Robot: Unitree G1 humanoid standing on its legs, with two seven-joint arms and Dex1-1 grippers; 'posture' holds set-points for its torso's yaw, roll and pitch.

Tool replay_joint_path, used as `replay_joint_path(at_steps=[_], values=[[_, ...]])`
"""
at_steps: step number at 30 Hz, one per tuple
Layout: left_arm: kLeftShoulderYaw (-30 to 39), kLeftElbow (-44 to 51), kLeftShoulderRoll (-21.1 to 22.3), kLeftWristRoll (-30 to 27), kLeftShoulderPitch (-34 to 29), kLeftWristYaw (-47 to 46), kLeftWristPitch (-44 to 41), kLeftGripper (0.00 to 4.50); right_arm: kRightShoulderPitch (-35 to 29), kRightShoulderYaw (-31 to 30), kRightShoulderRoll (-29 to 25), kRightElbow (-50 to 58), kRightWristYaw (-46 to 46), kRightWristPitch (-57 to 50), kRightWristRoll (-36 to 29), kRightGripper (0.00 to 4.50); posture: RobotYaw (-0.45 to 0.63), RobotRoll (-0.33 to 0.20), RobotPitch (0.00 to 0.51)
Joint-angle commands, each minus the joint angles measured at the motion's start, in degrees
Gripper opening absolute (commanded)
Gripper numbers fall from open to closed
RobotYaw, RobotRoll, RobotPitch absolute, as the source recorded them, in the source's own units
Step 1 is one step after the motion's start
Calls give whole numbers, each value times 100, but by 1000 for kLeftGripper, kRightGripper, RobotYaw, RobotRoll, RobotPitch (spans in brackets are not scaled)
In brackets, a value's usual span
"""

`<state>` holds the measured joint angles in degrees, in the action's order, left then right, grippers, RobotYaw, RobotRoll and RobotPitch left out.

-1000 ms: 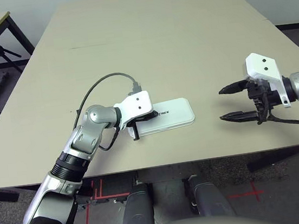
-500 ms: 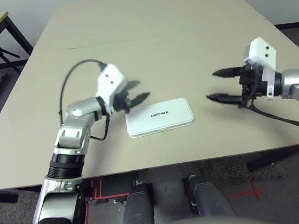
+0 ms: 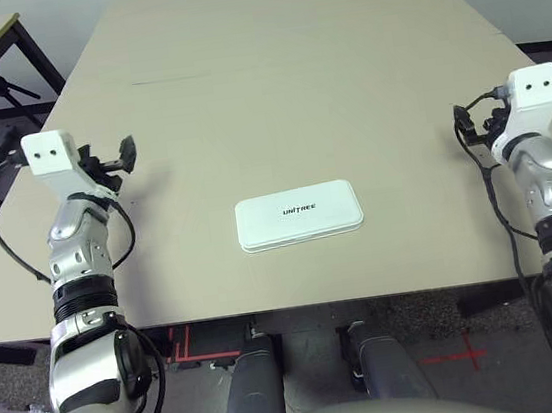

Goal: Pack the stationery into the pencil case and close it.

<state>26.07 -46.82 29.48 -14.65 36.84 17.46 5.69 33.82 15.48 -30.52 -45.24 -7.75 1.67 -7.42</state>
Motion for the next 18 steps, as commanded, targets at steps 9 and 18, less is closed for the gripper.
replay_joint_path(at_steps=[9,18], values=[[-22,-820,140,4,332,-79,606,4442,306,-21,42,-490,134,462,96,4500,1,0,147],[-110,-821,125,5,369,-6,629,4442,302,-112,105,-452,-27,525,134,4500,-25,0,133]])
